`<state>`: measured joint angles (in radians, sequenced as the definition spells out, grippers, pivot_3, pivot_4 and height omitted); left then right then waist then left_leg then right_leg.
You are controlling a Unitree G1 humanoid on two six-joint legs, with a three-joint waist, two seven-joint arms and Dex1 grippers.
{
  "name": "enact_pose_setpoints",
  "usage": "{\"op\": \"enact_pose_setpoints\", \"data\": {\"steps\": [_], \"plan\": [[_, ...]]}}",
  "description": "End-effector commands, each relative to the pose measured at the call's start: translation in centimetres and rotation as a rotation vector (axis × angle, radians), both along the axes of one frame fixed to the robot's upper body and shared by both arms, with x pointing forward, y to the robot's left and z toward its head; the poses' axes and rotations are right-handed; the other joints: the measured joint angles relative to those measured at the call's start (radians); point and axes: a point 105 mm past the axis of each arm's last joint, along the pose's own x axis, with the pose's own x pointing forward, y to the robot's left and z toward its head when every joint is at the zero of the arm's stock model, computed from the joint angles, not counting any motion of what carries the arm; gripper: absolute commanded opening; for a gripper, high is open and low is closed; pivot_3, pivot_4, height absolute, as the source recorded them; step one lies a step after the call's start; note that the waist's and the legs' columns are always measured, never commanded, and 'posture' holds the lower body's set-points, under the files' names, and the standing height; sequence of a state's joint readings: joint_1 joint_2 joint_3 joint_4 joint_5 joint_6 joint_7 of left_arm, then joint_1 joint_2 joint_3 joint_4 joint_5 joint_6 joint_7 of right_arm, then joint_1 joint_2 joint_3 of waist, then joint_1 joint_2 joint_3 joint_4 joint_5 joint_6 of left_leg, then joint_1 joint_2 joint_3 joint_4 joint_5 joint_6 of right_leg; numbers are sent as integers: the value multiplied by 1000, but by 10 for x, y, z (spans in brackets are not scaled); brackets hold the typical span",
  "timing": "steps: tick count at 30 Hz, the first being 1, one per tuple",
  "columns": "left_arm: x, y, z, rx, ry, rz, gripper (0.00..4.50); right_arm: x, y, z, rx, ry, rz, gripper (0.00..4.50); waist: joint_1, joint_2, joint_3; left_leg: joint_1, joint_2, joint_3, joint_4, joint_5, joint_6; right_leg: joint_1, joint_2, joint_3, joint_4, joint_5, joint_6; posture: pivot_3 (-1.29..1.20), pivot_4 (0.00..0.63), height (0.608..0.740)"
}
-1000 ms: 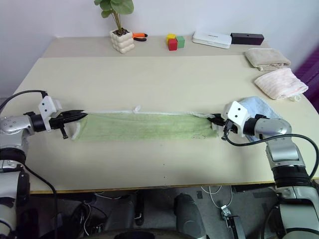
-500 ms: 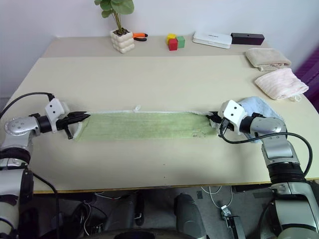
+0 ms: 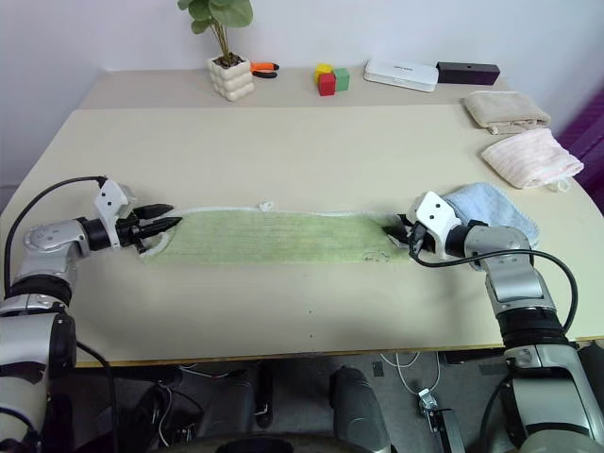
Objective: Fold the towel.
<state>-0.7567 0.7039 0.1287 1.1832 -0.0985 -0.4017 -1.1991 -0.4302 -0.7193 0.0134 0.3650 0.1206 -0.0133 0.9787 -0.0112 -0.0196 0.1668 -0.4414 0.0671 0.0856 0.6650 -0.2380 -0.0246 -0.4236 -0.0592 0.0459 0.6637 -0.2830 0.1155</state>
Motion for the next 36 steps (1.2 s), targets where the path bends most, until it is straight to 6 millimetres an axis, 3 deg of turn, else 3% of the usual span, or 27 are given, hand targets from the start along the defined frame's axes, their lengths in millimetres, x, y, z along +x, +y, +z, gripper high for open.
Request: {"op": "enact_pose_setpoints", "data": {"steps": [1,2,3,6,9,16,20,23,25,27,30,33,36], "plan": [[-3,5,5,26,-25,-7,3934,5,-3,13,-27,-62,-24,3425,1,0,0,0,0,0,0,0,0,0,0,0,0,0,0,0,150,735],[-4,8,6,40,-30,0,4457,8,-5,15,-42,-85,-42,3932,0,0,0,0,0,0,0,0,0,0,0,0,0,0,0,0,150,735],[-4,11,7,51,-34,11,4500,10,-6,17,-38,-94,-52,4389,0,0,0,0,0,0,0,0,0,0,0,0,0,0,0,0,150,735],[-8,25,13,29,-11,43,4500,15,-9,27,-9,-126,-79,4455,-2,0,0,0,0,0,0,0,0,0,0,0,0,0,0,0,150,735],[-8,35,25,10,-23,79,3516,18,-11,32,0,-140,-103,4500,-3,0,0,0,0,0,0,0,0,0,0,0,0,0,0,0,150,735],[-2,48,51,50,-108,136,43,24,-7,41,25,-180,-115,4500,3,0,0,0,0,0,0,0,0,0,0,0,0,0,0,0,150,735],[7,51,75,18,-197,189,43,28,0,58,77,-227,-126,4500,0,0,0,0,0,0,0,0,0,0,0,0,0,0,0,0,150,735],[15,43,95,-95,-240,197,43,27,15,77,218,-261,-144,4500,-2,0,0,0,0,0,0,0,0,0,0,0,0,0,0,0,150,735],[22,30,112,-279,-258,192,43,17,40,81,311,-254,-103,4500,-2,0,0,0,0,0,0,0,0,0,0,0,1,0,0,0,150,735],[23,1,122,-455,-239,123,43,9,63,83,428,-233,-114,4500,1,0,0,-1,1,-1,0,0,0,0,0,0,1,0,0,0,150,735],[12,-41,133,-656,-209,66,0,-3,94,88,649,-171,-142,3684,-1,0,0,-1,1,-3,0,0,-1,0,0,-1,2,0,0,0,150,735],[-14,-111,115,-885,-34,-7,0,-8,122,68,730,-90,-205,2166,0,0,0,-2,0,-5,1,0,-1,1,-1,-1,2,0,0,0,150,735],[-29,-138,94,-904,50,23,0,-3,127,51,743,-47,-279,664,-2,-1,0,-2,-1,-5,1,0,-1,1,-1,0,2,0,0,0,150,735]]}}
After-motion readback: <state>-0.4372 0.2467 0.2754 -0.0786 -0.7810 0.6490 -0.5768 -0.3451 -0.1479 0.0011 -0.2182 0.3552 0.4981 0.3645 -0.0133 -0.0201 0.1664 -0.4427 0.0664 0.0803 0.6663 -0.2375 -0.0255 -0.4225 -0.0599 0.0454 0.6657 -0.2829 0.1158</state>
